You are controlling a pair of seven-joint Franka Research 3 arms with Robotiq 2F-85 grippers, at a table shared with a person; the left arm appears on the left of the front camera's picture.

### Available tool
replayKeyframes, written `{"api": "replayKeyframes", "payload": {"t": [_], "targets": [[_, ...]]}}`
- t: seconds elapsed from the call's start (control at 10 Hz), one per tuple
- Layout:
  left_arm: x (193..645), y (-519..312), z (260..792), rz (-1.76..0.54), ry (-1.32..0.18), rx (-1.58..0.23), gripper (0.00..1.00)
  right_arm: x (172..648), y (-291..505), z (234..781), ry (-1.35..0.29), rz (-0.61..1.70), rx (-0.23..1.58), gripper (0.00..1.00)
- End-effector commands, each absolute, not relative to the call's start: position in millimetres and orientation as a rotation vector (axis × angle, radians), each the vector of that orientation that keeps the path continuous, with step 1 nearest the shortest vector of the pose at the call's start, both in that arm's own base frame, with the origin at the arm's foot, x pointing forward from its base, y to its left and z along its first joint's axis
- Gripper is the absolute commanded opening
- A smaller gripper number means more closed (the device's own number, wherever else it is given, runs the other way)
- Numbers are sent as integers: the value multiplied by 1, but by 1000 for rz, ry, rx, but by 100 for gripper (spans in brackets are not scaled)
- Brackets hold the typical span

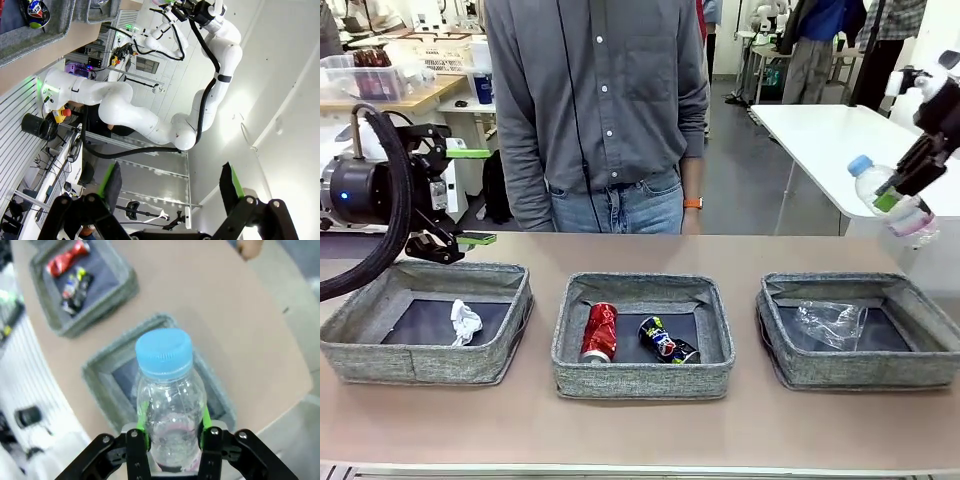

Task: Sort the waste into the appropriate baskets.
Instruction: Pick up the waste item pointed out by the person.

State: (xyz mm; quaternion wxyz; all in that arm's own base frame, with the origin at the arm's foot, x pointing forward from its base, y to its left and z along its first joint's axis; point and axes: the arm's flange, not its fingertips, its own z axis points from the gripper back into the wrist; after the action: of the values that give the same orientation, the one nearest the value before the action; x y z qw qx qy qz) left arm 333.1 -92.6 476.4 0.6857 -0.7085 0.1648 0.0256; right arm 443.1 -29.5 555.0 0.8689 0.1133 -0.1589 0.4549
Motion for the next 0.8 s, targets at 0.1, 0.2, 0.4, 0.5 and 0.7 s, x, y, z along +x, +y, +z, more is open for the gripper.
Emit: {"api": "replayKeyframes", "payload": {"t": [0.1, 0.2, 0.4, 0.5, 0.7], "targets": [[332, -93, 480, 74, 372, -1587, 100, 428, 89, 643, -176, 702, 366, 42], [332, -93, 480, 74, 372, -1587, 100, 416, 130, 664, -137, 688, 358, 42], [332, -93, 480, 74, 372, -1587, 100, 397, 213, 683, -51, 680, 303, 42], [332, -93, 480, 74, 372, -1587, 100, 389, 247, 692, -51, 678, 246, 42], [332, -93, 480, 74, 372, -1587, 100, 370, 313, 721, -98, 687, 138, 42]]}}
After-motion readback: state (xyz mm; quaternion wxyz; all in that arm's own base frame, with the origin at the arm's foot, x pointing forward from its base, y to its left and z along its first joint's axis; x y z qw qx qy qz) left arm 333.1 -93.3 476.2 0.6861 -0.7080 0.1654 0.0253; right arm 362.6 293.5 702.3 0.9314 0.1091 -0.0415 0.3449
